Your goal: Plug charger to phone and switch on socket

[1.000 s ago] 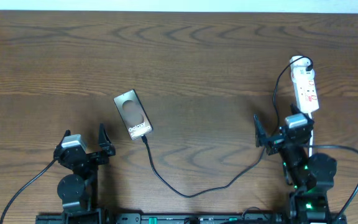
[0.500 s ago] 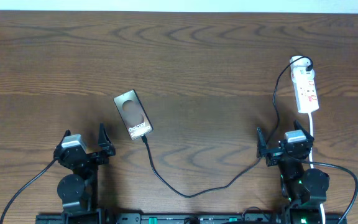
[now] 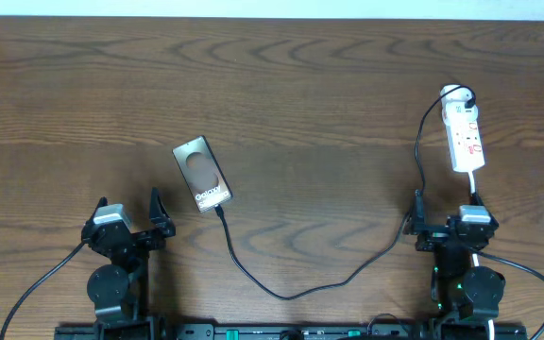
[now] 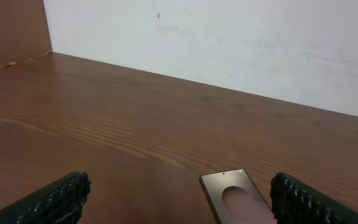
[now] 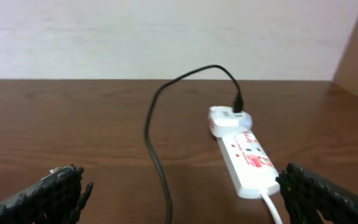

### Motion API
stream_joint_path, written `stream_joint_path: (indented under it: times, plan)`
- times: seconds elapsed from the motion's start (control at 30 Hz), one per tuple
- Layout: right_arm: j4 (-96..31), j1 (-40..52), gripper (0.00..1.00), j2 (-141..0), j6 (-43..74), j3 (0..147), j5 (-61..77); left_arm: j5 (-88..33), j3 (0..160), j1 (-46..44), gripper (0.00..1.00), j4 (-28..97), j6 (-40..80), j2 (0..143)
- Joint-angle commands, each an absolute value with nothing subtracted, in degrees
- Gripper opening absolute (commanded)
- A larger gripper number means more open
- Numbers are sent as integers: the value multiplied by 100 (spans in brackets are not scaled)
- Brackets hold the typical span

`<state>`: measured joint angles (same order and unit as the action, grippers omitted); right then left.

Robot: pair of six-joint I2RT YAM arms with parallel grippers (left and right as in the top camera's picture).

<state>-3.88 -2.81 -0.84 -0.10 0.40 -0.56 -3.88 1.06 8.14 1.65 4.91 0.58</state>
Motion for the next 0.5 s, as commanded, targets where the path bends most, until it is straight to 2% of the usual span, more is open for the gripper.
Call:
stream_joint_path:
  times: [0.0, 0.47]
  plan:
    - [-408, -281, 99, -27, 353, 32, -397, -399, 23, 829, 95, 384, 539, 27]
    - [-405, -215, 99, -27, 423, 32, -329, -399, 23, 829, 95, 384, 539, 27]
